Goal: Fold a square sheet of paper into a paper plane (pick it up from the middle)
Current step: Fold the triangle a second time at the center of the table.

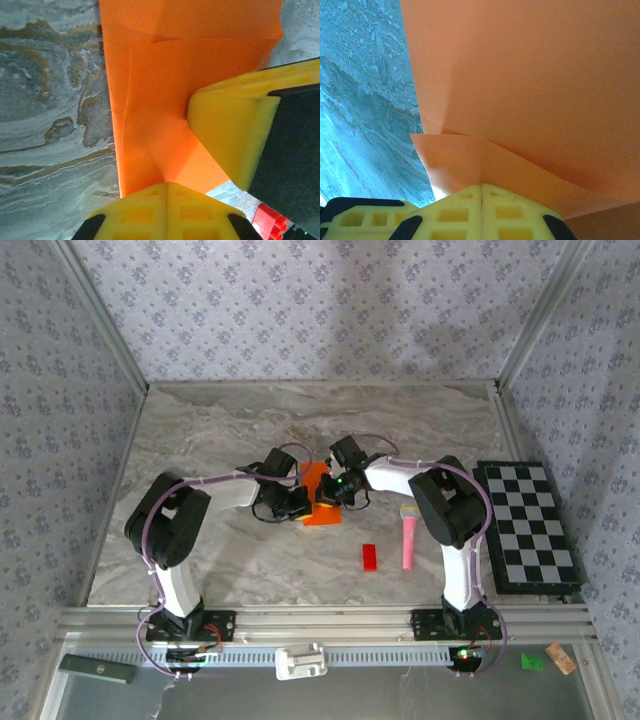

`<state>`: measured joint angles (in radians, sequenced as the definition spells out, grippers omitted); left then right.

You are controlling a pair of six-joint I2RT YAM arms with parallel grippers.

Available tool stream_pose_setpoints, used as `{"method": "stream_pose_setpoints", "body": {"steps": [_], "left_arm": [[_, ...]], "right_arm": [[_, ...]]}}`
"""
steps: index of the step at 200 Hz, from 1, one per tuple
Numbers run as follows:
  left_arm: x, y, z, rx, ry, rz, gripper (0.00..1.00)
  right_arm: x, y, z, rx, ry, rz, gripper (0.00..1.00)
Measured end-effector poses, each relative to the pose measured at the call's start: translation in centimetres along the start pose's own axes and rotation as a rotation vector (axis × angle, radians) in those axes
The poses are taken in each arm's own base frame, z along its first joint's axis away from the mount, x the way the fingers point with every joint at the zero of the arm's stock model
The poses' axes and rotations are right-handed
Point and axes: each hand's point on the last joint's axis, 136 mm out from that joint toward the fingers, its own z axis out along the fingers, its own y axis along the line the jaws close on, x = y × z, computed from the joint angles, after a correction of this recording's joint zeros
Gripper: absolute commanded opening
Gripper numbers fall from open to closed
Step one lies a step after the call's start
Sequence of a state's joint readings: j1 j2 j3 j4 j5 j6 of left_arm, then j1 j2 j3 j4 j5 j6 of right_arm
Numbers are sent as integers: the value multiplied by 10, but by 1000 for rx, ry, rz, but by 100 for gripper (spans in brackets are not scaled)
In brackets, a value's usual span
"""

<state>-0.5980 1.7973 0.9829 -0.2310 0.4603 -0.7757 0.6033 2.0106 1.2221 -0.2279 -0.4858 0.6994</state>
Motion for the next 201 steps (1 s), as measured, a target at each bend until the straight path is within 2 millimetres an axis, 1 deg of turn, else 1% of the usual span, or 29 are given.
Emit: {"method": "stream_pose_setpoints", "body": {"steps": [47,83,109,145,170,201], "left_arm": [[5,6,6,-14,14,5,2],[7,9,6,0,-2,35,1],[12,14,1,-5,-17,54,1],[26,23,-10,-51,14,50,1],[25,17,-14,-36,4,40,1],[9,1,-15,0,-33,33,0]], "right_arm": [[0,-1,0,1,1,2,3],[0,-1,0,1,1,3,3],[1,0,1,-3,6,6,3],[1,0,1,-5,8,14,3],[1,0,1,-7,7,18,2],[1,1,1,-9,8,19,2]]}}
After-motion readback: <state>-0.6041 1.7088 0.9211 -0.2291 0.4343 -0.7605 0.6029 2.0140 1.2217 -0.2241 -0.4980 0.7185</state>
